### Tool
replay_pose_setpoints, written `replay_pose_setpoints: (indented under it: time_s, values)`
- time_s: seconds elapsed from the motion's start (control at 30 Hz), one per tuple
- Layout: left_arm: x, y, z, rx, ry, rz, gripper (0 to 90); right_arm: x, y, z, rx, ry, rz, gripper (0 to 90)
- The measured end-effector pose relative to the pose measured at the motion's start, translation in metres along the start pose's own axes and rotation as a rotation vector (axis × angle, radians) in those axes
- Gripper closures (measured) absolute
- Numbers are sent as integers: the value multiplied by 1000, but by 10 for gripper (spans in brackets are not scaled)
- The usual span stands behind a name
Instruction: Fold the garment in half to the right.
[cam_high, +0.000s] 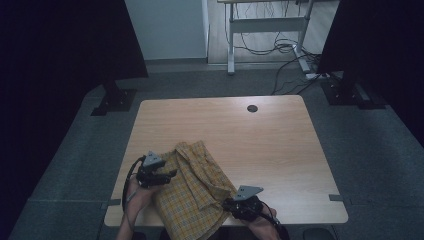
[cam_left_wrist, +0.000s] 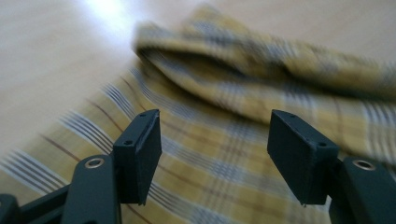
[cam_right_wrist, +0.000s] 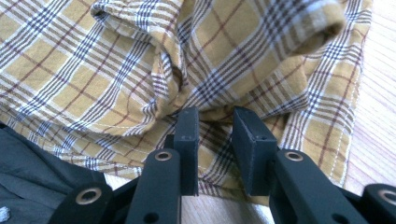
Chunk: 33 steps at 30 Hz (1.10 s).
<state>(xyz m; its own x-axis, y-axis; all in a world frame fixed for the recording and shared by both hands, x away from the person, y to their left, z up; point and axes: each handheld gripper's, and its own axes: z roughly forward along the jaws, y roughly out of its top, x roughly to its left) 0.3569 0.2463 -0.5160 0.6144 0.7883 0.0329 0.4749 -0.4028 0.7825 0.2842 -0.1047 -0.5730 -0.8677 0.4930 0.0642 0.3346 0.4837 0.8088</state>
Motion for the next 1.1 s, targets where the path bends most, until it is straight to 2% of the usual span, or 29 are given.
replay_pose_setpoints:
  time_s: [0.07, 0.13, 0.2, 0.23, 0.27, 0.33, 0.4, 0.43, 0.47, 0.53, 0.6, 0.67, 0.77, 0.8, 0.83, 0.87, 0.93, 0.97, 1.0, 1.03, 1.07, 1.1]
  values:
    - [-5, -11, 5, 32, -3, 16, 343, -1, 0, -1, 0, -1, 1, 699]
    - [-7, -21, 13, 79, 18, 41, 330, -2, -1, -3, 9, -6, 2, 680]
    - [-4, -24, 15, 70, 11, 14, 317, -4, -2, -8, 17, -16, 2, 670]
    - [-4, -24, 15, 70, 11, 14, 308, -4, -2, -8, 17, -16, 2, 670]
    - [-1, -26, 16, 64, 4, -19, 300, -7, -5, -19, 13, -33, 9, 664]
    - [-1, -27, 17, 58, 1, -26, 297, -9, -6, -24, 9, -44, 14, 659]
    - [0, -31, 18, 41, -2, -41, 296, -21, -5, -44, -23, -100, 42, 637]
    - [0, -31, 18, 41, -2, -41, 296, -21, -5, -44, -23, -100, 42, 637]
    - [-1, -31, 18, 39, 3, -38, 294, -32, 1, -58, -56, -148, 70, 616]
    - [-2, -32, 18, 34, 9, -36, 290, -39, 10, -65, -91, -176, 91, 581]
    - [-2, -32, 19, 29, 13, -37, 284, -44, 25, -68, -124, -177, 93, 552]
    - [-2, -33, 19, 25, 18, -36, 276, -44, 42, -62, -129, -156, 73, 513]
    - [-2, -34, 19, 17, 21, -34, 263, -38, 66, -43, -127, -118, 34, 428]
    - [-2, -34, 19, 13, 21, -37, 260, -35, 73, -34, -122, -100, 28, 397]
    - [-2, -34, 19, 13, 21, -37, 258, -35, 73, -34, -122, -100, 28, 397]
    - [-1, -35, 19, 5, 20, -44, 257, -27, 86, -16, -109, -66, 13, 328]
    - [-1, -36, 19, 4, 19, -44, 256, -20, 94, -2, -96, -36, 9, 251]
    - [-1, -36, 19, 4, 19, -44, 256, -20, 94, -2, -96, -36, 9, 251]
    - [-1, -36, 19, 0, 19, -45, 255, -9, 100, 13, -88, -16, -7, 198]
    - [-1, -36, 19, 0, 19, -45, 254, -9, 100, 13, -88, -16, -7, 198]
    - [-1, -36, 19, -1, 20, -45, 253, 1, 102, 24, -81, -22, -27, 150]
    - [-1, -36, 19, -1, 20, -45, 253, 5, 103, 28, -77, -26, -34, 131]
